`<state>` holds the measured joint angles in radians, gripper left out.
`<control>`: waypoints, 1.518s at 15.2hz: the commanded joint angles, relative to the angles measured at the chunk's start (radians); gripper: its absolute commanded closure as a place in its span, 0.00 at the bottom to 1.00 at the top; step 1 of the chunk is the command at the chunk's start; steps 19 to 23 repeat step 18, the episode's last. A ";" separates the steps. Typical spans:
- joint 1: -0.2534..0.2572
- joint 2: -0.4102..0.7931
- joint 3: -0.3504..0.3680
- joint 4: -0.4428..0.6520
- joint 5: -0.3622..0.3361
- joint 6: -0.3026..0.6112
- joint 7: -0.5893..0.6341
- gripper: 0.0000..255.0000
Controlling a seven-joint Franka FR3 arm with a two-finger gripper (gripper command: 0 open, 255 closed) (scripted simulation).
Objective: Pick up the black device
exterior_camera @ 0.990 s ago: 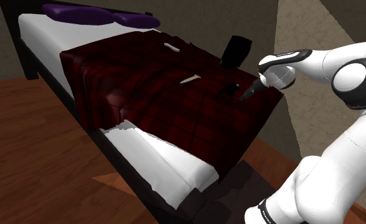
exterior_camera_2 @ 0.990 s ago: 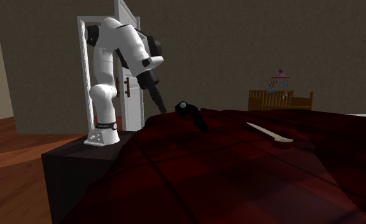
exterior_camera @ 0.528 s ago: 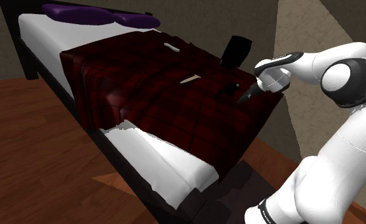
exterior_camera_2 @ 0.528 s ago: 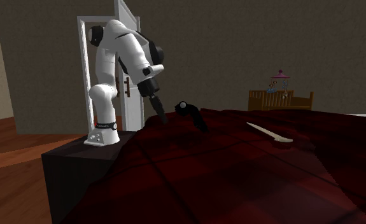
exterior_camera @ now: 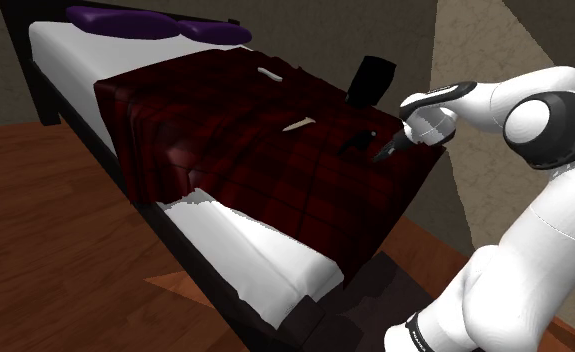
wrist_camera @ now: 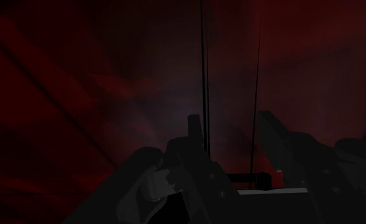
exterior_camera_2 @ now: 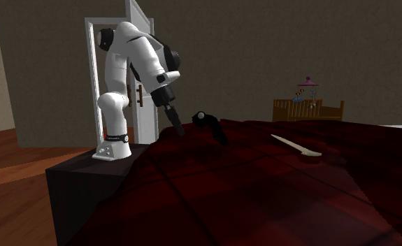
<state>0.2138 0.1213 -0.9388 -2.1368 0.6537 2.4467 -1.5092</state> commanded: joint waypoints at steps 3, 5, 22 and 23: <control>0.010 -0.023 -0.009 0.005 -0.039 -0.011 0.031 1.00; 0.018 -0.045 -0.017 0.014 -0.078 -0.024 0.063 1.00; 0.033 -0.151 -0.023 0.082 -0.258 -0.115 0.215 1.00; 0.033 -0.151 -0.023 0.082 -0.258 -0.115 0.215 1.00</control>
